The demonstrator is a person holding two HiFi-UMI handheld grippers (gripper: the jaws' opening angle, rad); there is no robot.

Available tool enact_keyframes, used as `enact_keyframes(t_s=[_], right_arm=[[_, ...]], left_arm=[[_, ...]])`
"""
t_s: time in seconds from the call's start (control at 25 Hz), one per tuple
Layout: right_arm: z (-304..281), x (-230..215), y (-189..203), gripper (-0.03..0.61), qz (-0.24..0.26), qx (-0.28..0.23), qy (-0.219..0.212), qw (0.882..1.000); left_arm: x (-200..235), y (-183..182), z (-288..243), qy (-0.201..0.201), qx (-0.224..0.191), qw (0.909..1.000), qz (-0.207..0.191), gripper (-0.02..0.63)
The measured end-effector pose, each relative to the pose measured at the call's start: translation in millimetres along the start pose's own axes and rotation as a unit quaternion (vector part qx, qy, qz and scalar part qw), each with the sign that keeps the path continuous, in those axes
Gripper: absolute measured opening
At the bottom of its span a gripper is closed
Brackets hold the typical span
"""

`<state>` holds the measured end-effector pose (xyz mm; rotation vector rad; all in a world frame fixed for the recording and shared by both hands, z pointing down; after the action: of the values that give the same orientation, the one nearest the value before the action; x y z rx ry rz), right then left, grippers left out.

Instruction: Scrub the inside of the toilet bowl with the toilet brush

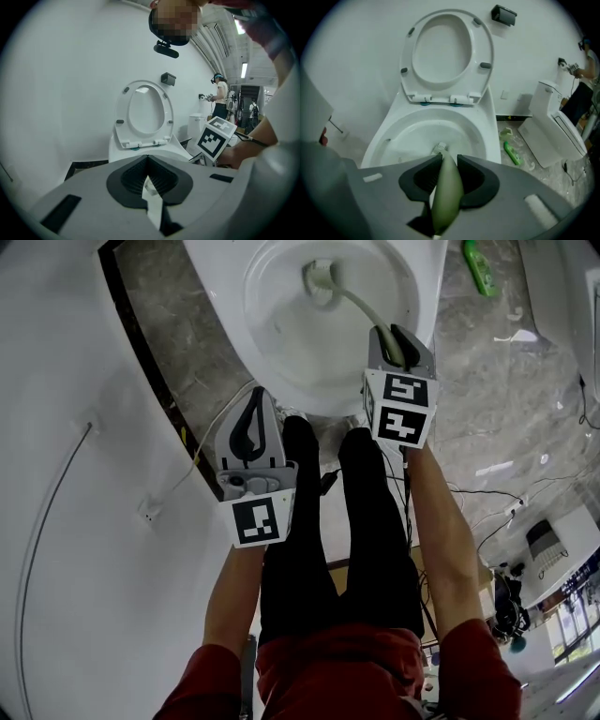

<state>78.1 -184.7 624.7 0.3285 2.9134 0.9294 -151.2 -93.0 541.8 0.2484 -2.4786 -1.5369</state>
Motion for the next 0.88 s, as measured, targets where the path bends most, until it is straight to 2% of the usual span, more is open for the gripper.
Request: enact_keyframes(t_s=[0.16,0.28,0.56,0.72,0.88], right_arm=[[33,-29,1,0.11,-0.052,-0.016,0.02,0.998],[53,-37,-2,0.11,-0.065,-0.033,0.02,0.997],[108,-27,-19,0.11,-0.013,-0.062,0.006,0.998],[169,-19,-45,0.11,0.023,-0.109,-0.003,0.994],[243,-19,-81,0.11,0.047,-0.173,0.007,0.984]], left_arm=[[-3,-7,-1,0.002,-0.005,1.0,-0.004,0.006],[-6,-19,-1,0.004,-0.01,0.9999,-0.01,0.006],[-16,-72,19,-0.001,-0.005,0.9999,-0.009,0.006],[-23,-118,44,-0.006,-0.006,0.9999,-0.007,0.006],[-27,-175,78,-0.004,-0.035,0.9992,-0.018,0.006]])
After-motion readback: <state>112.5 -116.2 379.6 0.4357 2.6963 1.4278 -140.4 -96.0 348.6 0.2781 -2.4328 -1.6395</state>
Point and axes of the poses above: the fingertips, and each gripper's own axes: z backward along the fingers, x to its left, y out of its underside, the point moved 10 cm from there along z, backward along the fingers, and after that the axes turned 1 degree about z, right-handed, at the moved point
